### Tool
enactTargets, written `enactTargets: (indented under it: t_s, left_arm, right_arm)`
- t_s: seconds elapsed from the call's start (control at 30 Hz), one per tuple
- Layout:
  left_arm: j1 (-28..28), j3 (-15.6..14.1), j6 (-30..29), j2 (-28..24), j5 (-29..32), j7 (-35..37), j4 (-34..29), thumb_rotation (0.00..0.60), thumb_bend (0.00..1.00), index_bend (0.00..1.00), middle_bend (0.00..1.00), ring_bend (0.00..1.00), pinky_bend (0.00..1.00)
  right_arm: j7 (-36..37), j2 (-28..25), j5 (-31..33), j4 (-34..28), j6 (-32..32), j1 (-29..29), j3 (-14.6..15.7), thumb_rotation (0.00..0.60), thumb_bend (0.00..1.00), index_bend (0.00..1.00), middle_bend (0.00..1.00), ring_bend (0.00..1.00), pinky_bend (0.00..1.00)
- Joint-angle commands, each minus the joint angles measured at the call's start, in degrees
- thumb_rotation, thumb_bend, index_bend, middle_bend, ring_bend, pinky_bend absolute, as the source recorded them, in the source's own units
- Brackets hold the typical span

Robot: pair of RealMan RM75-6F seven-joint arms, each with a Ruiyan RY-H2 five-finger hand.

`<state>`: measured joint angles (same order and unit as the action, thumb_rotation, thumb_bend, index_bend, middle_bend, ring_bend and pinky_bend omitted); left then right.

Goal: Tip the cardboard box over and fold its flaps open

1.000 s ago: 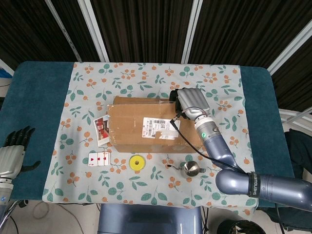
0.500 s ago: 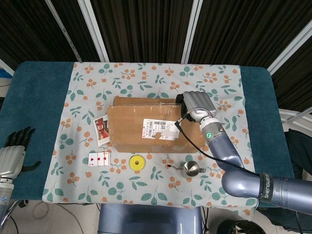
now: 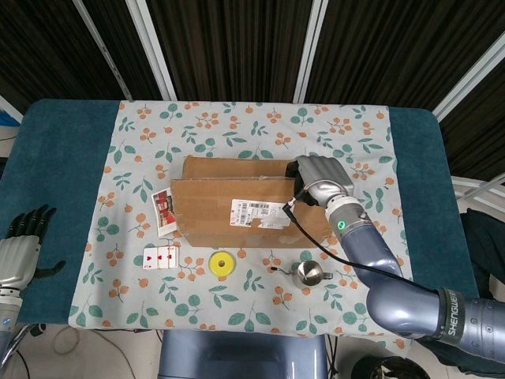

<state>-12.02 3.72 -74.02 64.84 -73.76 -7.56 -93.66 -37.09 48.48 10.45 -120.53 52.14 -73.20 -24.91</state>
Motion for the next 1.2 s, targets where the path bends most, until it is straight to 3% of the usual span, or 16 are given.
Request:
enactTargets:
  t_s: [0.03, 0.57, 0.8, 1.1, 1.2]
  left_arm:
    - [0.0, 0.0, 0.05, 0.02, -0.01, 0.01, 0.07, 0.6, 0.15, 0.0, 0.0, 0.0, 0.0]
    - [-0.01, 0.07, 0.27, -0.02, 0.06, -0.16, -0.01, 0.6, 0.15, 0.0, 0.0, 0.0, 0.0]
    - [0.06, 0.07, 0.17, 0.09, 0.03, -0.33, 0.07, 0.6, 0.15, 0.0, 0.0, 0.0, 0.0]
    - [0.19, 0.23, -0.07, 0.23, 0.24, -0.37, 0.22, 0.6, 0.15, 0.0, 0.0, 0.0, 0.0]
    - [0.2, 0.25, -0.09, 0.26, 0.32, -0.61, 0.23, 0.6, 0.15, 0.0, 0.0, 0.0, 0.0]
  right_arm:
    - [-1.06, -2.66, 3.18, -1.9, -1.22, -1.78, -0.03, 0.6, 1.0, 0.54, 0.46, 0.43, 0.43]
    - [-0.02, -14.2, 13.75, -11.05, -9.36, -3.77, -0.58, 0.6, 1.0, 0.54, 0.46, 0.43, 0.43]
    - [0.64, -17.85, 12.8, -14.46, -13.17, -2.65, 0.9, 0.6, 1.0, 0.54, 0.45, 0.43, 0.43]
    - [1.22, -20.04, 10.06, -14.46, -18.74, -1.08, 3.99, 0.6, 1.0, 0.54, 0.45, 0.43, 0.43]
    - [2.41, -20.06, 6.01, -14.46, -17.86, 0.61, 4.65, 0.6, 0.9, 0.52, 0.45, 0.43, 0.43]
